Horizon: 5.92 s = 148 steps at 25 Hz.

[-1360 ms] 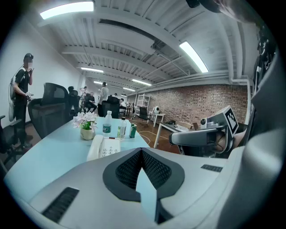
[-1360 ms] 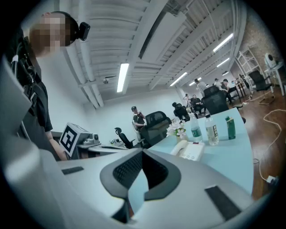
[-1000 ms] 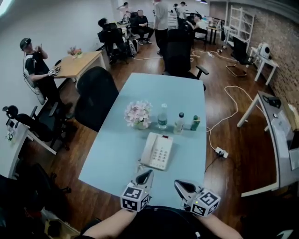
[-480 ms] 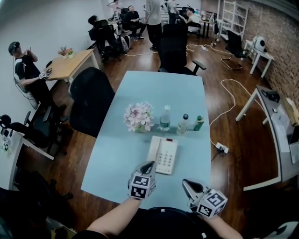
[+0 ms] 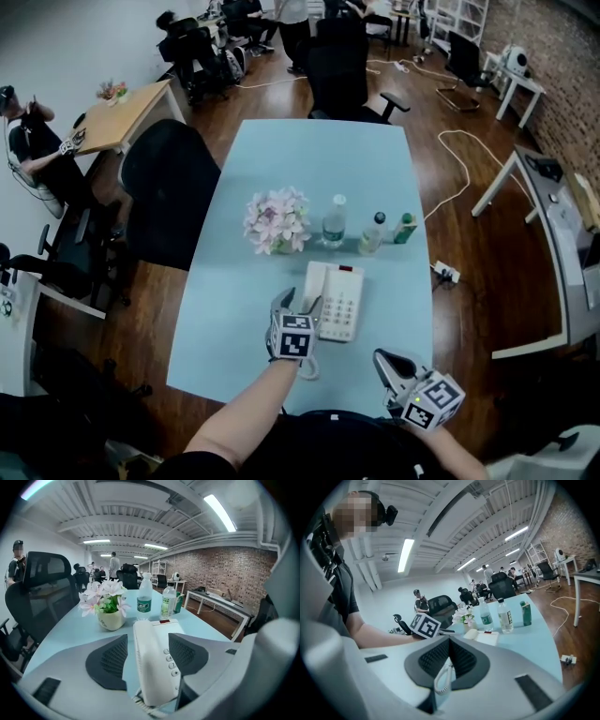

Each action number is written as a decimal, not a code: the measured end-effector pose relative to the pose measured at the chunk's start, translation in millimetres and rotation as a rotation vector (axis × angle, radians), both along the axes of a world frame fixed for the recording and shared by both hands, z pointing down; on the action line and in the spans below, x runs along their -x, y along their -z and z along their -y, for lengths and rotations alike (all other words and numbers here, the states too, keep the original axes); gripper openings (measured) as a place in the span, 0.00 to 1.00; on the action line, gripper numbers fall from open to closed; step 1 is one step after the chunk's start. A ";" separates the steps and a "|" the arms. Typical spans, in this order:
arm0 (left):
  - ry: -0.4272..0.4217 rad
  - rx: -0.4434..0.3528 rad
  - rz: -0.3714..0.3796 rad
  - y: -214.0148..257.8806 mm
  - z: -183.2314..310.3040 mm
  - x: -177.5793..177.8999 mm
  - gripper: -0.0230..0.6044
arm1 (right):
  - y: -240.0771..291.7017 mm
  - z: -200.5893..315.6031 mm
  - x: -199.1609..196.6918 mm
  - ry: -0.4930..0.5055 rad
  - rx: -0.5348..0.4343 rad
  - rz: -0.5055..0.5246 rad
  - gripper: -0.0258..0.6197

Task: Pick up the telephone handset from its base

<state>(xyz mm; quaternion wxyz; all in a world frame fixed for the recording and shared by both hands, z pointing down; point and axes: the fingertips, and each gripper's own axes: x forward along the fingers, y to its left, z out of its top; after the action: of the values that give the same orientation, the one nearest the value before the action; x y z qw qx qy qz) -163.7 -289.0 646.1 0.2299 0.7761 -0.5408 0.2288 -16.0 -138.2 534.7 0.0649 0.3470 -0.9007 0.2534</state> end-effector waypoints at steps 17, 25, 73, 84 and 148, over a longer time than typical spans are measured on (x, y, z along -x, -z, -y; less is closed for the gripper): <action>0.017 0.137 0.081 -62.0 49.4 -17.8 0.48 | -16.9 14.9 -9.5 -0.076 0.057 -0.024 0.06; 0.010 0.153 0.056 -67.6 51.8 -20.0 0.48 | -20.2 19.3 -12.0 -0.085 0.063 -0.027 0.06; 0.071 -0.218 -0.043 126.7 -95.1 -57.6 0.41 | 42.0 -73.4 -71.3 0.126 -0.140 0.062 0.06; 0.046 -0.316 -0.071 181.2 -170.4 -90.2 0.41 | 43.4 -114.1 -87.1 0.235 -0.136 0.082 0.06; 0.087 -0.302 -0.128 168.5 -325.2 -134.1 0.41 | 30.1 -175.6 -96.4 0.340 -0.149 0.069 0.06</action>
<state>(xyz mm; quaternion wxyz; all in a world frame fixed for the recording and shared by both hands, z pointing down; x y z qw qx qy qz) -29.6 36.1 477.6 0.1542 0.7907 -0.5864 0.0849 80.5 37.4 504.6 0.0501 0.1848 -0.9642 0.1832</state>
